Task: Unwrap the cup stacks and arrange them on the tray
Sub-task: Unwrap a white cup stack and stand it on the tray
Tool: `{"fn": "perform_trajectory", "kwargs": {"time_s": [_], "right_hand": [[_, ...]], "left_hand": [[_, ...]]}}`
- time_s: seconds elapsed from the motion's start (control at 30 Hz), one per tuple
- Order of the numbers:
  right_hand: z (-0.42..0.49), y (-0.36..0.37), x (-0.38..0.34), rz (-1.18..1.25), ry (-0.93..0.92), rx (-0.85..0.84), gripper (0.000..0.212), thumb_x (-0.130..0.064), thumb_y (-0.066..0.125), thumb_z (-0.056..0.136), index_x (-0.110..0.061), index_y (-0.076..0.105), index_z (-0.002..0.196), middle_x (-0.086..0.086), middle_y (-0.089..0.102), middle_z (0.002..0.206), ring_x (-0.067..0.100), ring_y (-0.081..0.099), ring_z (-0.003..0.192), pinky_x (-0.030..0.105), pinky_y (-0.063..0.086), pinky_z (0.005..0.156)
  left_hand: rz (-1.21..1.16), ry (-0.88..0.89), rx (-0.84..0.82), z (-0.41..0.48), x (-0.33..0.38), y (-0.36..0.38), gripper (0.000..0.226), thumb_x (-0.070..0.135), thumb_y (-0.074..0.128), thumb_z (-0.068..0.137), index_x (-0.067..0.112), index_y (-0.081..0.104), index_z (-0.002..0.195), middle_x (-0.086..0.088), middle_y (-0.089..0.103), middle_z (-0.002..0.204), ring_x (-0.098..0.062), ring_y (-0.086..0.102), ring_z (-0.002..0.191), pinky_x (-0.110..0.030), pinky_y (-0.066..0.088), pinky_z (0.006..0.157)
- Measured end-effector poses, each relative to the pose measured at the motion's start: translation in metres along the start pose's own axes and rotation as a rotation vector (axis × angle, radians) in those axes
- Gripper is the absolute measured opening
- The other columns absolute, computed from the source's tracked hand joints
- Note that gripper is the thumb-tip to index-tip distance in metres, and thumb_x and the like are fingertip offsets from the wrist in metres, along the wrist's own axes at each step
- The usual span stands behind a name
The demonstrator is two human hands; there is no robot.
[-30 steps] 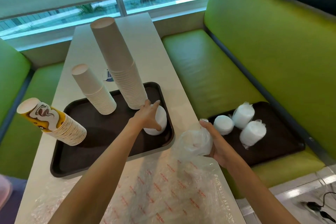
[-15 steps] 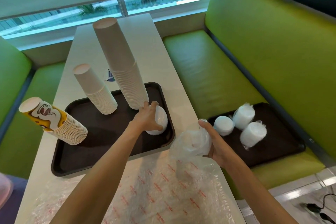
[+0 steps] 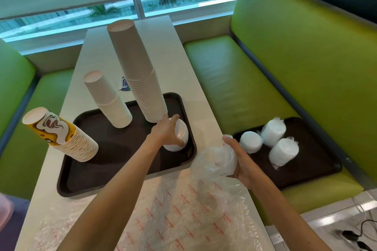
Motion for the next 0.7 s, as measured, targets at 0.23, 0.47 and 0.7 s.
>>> {"fn": "perform_trajectory", "kwargs": {"time_s": [0.23,0.47,0.7], "right_hand": [[-0.004,0.0,-0.001,0.0,0.011,0.01,0.112,-0.066,0.081,0.042,-0.027,0.045,0.139,0.012,0.049,0.14,0.034,0.054,0.119,0.045,0.057,0.076],[-0.008,0.004,-0.006,0.003,-0.007,0.029,0.107,-0.062,0.076,0.042,-0.024,0.047,0.137,0.013,0.054,0.134,0.031,0.06,0.111,0.045,0.057,0.075],[-0.013,0.004,-0.008,-0.042,-0.017,0.051,0.112,-0.063,0.078,0.039,-0.022,0.046,0.138,0.013,0.055,0.133,0.031,0.059,0.114,0.049,0.056,0.084]], "left_hand": [[-0.013,0.009,-0.005,0.001,-0.001,0.0,0.105,0.045,0.08,0.068,0.023,0.017,0.148,-0.014,0.031,0.141,-0.035,0.043,0.124,-0.049,0.045,0.097],[-0.048,0.008,0.008,0.0,-0.002,0.003,0.109,0.042,0.082,0.066,0.021,0.013,0.149,-0.014,0.026,0.142,-0.035,0.036,0.129,-0.05,0.044,0.099],[-0.118,-0.013,0.036,-0.006,0.001,-0.004,0.119,0.052,0.078,0.068,0.023,-0.002,0.152,-0.014,0.017,0.151,-0.034,0.02,0.139,-0.053,0.035,0.107]]}}
Point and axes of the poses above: each hand's wrist, its own z-axis towards the middle knuckle, its own y-axis out of the palm, x = y × z, the point moved 2 cm from there along z, towards the middle knuckle
